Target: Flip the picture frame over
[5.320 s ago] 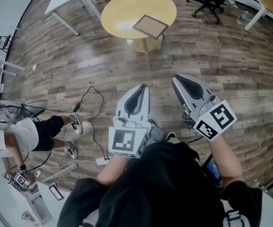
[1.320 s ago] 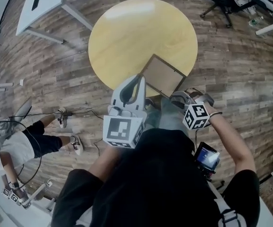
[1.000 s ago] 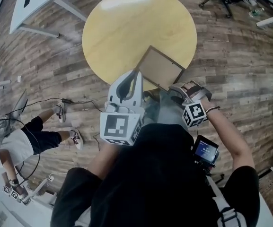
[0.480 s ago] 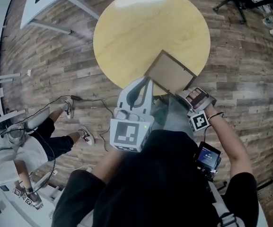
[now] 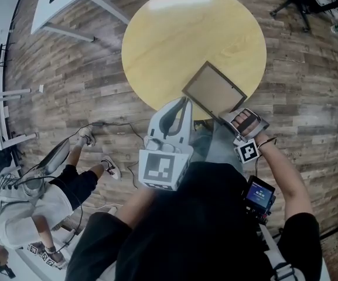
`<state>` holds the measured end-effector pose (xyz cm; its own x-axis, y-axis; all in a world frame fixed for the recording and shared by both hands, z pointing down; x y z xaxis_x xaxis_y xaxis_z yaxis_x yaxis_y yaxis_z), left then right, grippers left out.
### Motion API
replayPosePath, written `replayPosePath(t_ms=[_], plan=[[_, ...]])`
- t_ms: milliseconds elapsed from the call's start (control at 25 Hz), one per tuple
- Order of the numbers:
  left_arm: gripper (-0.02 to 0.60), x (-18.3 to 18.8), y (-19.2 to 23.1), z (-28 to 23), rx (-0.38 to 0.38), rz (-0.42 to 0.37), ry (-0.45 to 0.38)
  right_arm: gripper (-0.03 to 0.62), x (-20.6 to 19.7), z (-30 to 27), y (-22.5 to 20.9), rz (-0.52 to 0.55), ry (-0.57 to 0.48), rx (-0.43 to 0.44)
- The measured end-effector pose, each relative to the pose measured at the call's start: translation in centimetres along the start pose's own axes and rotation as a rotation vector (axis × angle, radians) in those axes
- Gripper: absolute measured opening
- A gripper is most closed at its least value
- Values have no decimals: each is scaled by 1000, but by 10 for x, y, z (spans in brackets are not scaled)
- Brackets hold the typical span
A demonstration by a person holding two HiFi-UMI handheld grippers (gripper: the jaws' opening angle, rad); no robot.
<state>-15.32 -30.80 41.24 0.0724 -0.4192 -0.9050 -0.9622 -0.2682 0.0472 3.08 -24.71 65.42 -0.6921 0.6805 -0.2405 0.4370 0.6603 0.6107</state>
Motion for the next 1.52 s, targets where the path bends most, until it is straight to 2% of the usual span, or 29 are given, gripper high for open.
replayPosePath(t_ms=[80, 280, 480, 680, 800, 1000, 1200, 1320, 1520], plan=[[35, 1, 3, 0, 2, -3, -1, 152, 2, 3, -5, -14, -19, 8], [34, 2, 10, 3, -3, -5, -32, 118, 16, 23, -39, -54, -104, -84], [34, 4, 18, 6, 4, -8, -51, 94, 27, 36, -76, -135, -174, -97], [34, 12, 28, 10, 20, -5, -77, 83, 36, 56, -127, -304, -279, -131], [34, 13, 34, 11, 31, -3, -88, 81, 35, 70, -159, -530, -367, -158], [34, 16, 38, 14, 36, 1, -102, 80, 9, 86, -198, -1092, -565, -229], [35, 19, 37, 18, 40, 6, -110, 81, -41, 98, -196, -1581, -668, -308], [34, 20, 38, 18, 38, 6, -111, 80, -66, 102, -182, -1786, -682, -364], [34, 19, 37, 15, 30, -1, -105, 78, -95, 100, -146, -1995, -596, -406]])
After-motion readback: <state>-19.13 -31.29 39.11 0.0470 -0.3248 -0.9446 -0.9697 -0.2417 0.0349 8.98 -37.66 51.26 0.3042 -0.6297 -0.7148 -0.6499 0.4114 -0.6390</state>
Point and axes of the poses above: the fingertips, and each gripper's own axes: z backward along the fingers, y to its left, x out of its top, the point moved 9 cm from there along z, backward along the fingers, and after that the axes turned 9 degrees about x, right-handed, at the moved point
